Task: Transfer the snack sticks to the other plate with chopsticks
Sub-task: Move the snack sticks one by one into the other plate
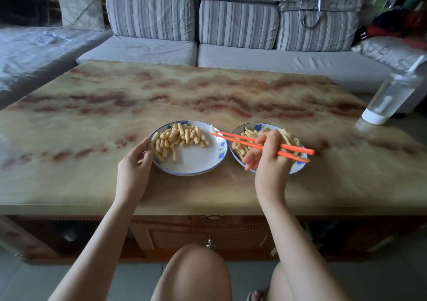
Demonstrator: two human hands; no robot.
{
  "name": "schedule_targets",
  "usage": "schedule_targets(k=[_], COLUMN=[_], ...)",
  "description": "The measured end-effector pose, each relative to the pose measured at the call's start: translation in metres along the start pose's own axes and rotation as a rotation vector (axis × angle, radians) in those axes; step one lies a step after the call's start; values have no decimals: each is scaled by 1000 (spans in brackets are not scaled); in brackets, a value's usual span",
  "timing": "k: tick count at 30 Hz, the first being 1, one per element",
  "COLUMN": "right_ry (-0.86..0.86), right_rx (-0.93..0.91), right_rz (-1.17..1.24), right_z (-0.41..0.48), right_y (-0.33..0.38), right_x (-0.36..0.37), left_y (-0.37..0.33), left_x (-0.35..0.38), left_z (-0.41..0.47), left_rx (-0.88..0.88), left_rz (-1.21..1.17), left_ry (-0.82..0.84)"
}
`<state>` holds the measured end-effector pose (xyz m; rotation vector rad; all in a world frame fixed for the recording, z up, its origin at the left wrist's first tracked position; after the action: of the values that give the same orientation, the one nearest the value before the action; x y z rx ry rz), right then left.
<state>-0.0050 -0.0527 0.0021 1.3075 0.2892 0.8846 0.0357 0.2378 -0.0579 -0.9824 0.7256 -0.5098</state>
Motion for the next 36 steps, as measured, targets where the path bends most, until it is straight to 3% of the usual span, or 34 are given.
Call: schedule_targets(k=[9,20,24,32,36], right_ry=[-230,-189,-119,182,227], right_rx=[-133,-186,-209,-203,-172], right_rz=[-36,-98,-63,-106,-150], right_z=[25,26,20,-5,-9], right_y=[19,20,24,11,4], right_x=[-43,-46,-38,4,13], left_y=[0,-1,-2,0,0], left_x=[0,-1,-1,0,0], left_z=[0,-1,-1,0,-1], left_rx=[3,2,-7,-20,-17], left_rz=[2,-3,-16,-22,-22], left_ry=[-2,3,2,-1,2])
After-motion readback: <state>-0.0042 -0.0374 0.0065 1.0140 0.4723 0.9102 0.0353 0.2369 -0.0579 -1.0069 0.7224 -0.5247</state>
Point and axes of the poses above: each hand's wrist, its own z-axis towards the middle knuckle, its own x-axis out of the palm, y = z × x, the point moved 7 cm from there along z, towards the middle knuckle, and after that the axes turned 15 degrees about -y, right-handed, at the moved point
